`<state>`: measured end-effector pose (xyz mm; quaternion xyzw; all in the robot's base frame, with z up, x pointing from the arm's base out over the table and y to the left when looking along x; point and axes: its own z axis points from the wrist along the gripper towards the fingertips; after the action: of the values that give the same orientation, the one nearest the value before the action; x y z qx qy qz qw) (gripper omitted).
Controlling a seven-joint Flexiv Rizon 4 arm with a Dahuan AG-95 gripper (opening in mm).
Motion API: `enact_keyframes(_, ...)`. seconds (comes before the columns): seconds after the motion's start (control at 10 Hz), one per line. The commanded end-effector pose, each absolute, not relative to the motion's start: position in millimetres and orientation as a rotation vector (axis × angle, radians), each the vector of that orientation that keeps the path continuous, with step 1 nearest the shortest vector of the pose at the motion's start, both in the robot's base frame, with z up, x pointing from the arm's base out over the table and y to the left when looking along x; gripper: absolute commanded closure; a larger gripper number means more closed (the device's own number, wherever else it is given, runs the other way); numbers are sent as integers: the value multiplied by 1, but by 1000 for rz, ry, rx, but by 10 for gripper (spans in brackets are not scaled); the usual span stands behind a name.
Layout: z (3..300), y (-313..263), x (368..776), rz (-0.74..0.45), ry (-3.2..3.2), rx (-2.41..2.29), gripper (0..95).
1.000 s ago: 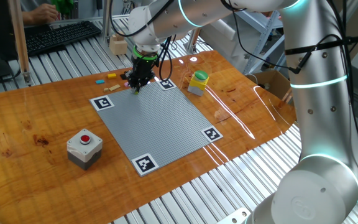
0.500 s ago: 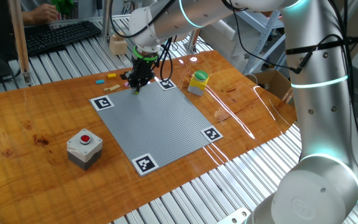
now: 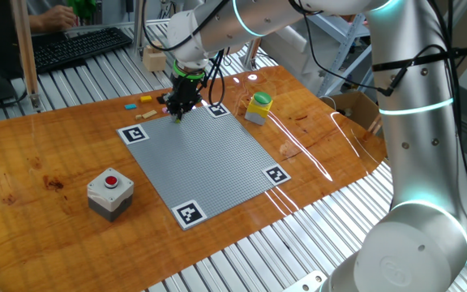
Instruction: Build with small Lego blocks
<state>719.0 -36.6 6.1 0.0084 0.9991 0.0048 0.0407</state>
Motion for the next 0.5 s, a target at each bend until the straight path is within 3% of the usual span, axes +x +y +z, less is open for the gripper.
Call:
enact_keyframes(0.1, 8, -37, 718, 6, 3067, 28, 760)
enact_keyframes(0.2, 8, -36, 717, 5, 3067, 31, 570)
enact_keyframes(0.5, 8, -36, 717, 3, 3068, 53, 570)
